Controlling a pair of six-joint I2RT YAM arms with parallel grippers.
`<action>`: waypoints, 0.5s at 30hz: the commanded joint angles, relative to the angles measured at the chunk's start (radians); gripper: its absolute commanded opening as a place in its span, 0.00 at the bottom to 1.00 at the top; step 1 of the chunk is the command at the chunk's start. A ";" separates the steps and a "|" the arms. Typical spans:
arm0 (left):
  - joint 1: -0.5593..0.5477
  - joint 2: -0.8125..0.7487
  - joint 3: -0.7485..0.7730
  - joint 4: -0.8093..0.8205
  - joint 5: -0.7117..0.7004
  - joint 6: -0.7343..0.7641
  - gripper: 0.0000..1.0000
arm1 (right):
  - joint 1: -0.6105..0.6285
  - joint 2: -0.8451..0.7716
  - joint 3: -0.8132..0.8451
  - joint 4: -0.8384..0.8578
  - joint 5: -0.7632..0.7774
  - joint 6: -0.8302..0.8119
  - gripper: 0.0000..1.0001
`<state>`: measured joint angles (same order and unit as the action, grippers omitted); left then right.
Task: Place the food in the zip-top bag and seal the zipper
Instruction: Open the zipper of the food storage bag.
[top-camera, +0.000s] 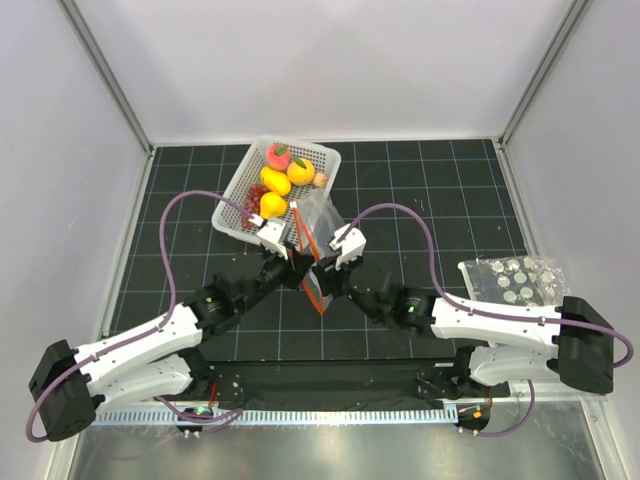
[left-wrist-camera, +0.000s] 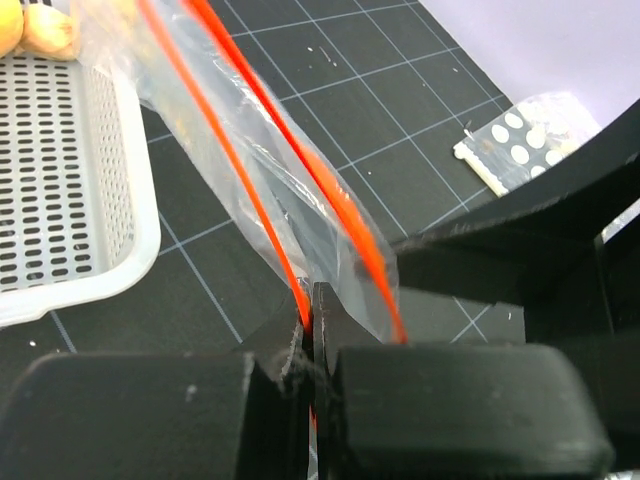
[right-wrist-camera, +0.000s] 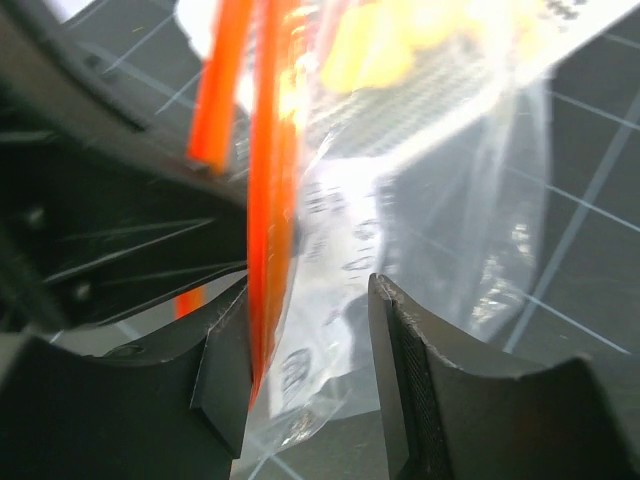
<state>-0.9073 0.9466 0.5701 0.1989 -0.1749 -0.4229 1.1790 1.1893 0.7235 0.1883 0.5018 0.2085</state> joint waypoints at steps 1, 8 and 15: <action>0.002 -0.005 0.051 -0.018 -0.012 -0.013 0.01 | 0.004 -0.019 0.053 -0.003 0.165 0.000 0.52; 0.002 0.095 0.142 -0.148 -0.094 -0.028 0.01 | 0.005 -0.022 0.057 -0.016 0.260 -0.006 0.53; 0.002 0.129 0.163 -0.171 -0.087 -0.025 0.00 | 0.004 -0.033 0.080 -0.056 0.371 -0.003 0.53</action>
<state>-0.9073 1.0786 0.6956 0.0452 -0.2447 -0.4427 1.1790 1.1889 0.7547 0.1299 0.7700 0.2062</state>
